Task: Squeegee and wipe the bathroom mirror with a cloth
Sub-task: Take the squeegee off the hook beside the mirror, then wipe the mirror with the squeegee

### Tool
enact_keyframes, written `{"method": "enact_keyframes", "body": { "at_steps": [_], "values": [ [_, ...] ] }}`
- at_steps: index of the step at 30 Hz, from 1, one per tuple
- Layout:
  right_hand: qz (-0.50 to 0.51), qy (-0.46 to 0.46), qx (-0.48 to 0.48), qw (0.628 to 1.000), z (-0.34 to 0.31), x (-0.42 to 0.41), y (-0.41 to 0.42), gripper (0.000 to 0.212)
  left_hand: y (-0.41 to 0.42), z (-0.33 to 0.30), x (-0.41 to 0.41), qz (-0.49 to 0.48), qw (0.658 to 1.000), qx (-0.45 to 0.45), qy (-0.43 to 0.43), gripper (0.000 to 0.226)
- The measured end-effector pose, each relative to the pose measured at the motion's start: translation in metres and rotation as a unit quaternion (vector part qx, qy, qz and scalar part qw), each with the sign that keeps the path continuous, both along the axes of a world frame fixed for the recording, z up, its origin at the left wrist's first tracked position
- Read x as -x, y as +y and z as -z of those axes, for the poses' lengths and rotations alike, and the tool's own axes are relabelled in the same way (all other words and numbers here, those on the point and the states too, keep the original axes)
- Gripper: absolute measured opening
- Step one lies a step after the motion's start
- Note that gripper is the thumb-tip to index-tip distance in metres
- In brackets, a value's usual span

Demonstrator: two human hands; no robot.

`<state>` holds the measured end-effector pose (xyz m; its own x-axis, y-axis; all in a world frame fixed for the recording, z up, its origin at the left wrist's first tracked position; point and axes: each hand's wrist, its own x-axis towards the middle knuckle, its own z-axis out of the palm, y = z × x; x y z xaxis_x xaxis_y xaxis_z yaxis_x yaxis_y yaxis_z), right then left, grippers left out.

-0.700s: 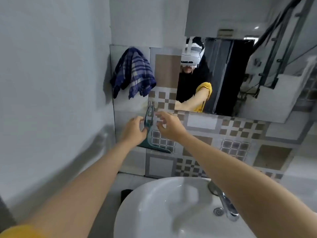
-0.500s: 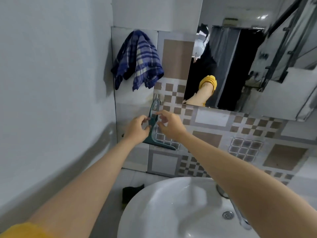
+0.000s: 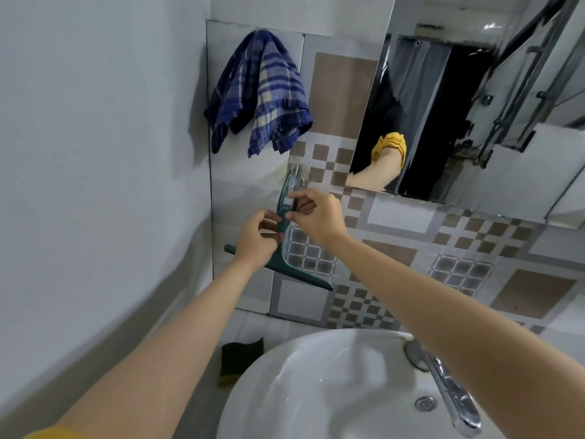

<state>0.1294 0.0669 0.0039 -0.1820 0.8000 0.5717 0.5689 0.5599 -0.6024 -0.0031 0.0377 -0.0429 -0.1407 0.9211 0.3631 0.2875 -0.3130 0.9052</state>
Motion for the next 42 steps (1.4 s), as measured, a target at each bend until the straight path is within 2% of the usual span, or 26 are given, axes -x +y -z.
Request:
{"method": "enact_keyframes", "body": {
  "at_steps": [9, 11, 13, 16, 18, 20, 22, 25, 28, 32, 36, 39, 42],
  "values": [
    [-0.030, 0.042, -0.061, 0.997, -0.051, -0.011, -0.027, 0.034, -0.031, -0.042, -0.009, -0.016, 0.989, -0.135, -0.064, 0.027],
    [-0.029, 0.017, -0.102, 0.994, -0.063, -0.020, -0.040, 0.033, -0.038, -0.055, -0.010, -0.003, 0.987, -0.149, -0.055, 0.028],
    [-0.016, -0.047, -0.165, 0.985, -0.077, -0.035, -0.054, 0.033, -0.046, -0.070, -0.011, 0.018, 0.987, -0.155, -0.026, 0.028],
    [0.032, -0.153, -0.278, 0.948, -0.100, -0.063, -0.072, 0.039, -0.059, -0.096, -0.014, 0.064, 0.984, -0.166, 0.034, 0.035],
    [0.088, -0.222, -0.365, 0.900, -0.115, -0.081, -0.081, 0.046, -0.067, -0.112, -0.017, 0.093, 0.979, -0.168, 0.070, 0.043],
    [0.115, -0.279, -0.413, 0.859, -0.130, -0.095, -0.094, 0.052, -0.076, -0.128, -0.021, 0.123, 0.974, -0.169, 0.091, 0.047],
    [0.076, -0.331, -0.389, 0.857, -0.144, -0.107, -0.109, 0.053, -0.084, -0.144, -0.028, 0.157, 0.965, -0.178, 0.111, 0.046],
    [0.010, -0.362, -0.297, 0.883, -0.164, -0.126, -0.126, 0.051, -0.097, -0.166, -0.041, 0.204, 0.950, -0.184, 0.146, 0.049],
    [0.003, -0.356, -0.302, 0.884, -0.182, -0.145, -0.137, 0.037, -0.103, -0.188, -0.058, 0.208, 0.938, -0.217, 0.174, 0.046],
    [0.031, -0.335, -0.275, 0.901, -0.219, -0.167, -0.147, 0.027, -0.096, -0.212, -0.075, 0.152, 0.921, -0.289, 0.212, 0.027],
    [0.127, -0.314, -0.288, 0.896, -0.265, -0.193, -0.152, 0.029, -0.085, -0.238, -0.076, 0.049, 0.902, -0.368, 0.219, 0.030],
    [0.175, -0.307, -0.320, 0.879, -0.310, -0.207, -0.152, 0.029, -0.075, -0.262, -0.074, 0.011, 0.899, -0.388, 0.205, 0.038],
    [0.209, -0.297, -0.363, 0.858, -0.359, -0.213, -0.146, 0.030, -0.054, -0.284, -0.072, -0.011, 0.887, -0.386, 0.253, 0.054]
  ]
}}
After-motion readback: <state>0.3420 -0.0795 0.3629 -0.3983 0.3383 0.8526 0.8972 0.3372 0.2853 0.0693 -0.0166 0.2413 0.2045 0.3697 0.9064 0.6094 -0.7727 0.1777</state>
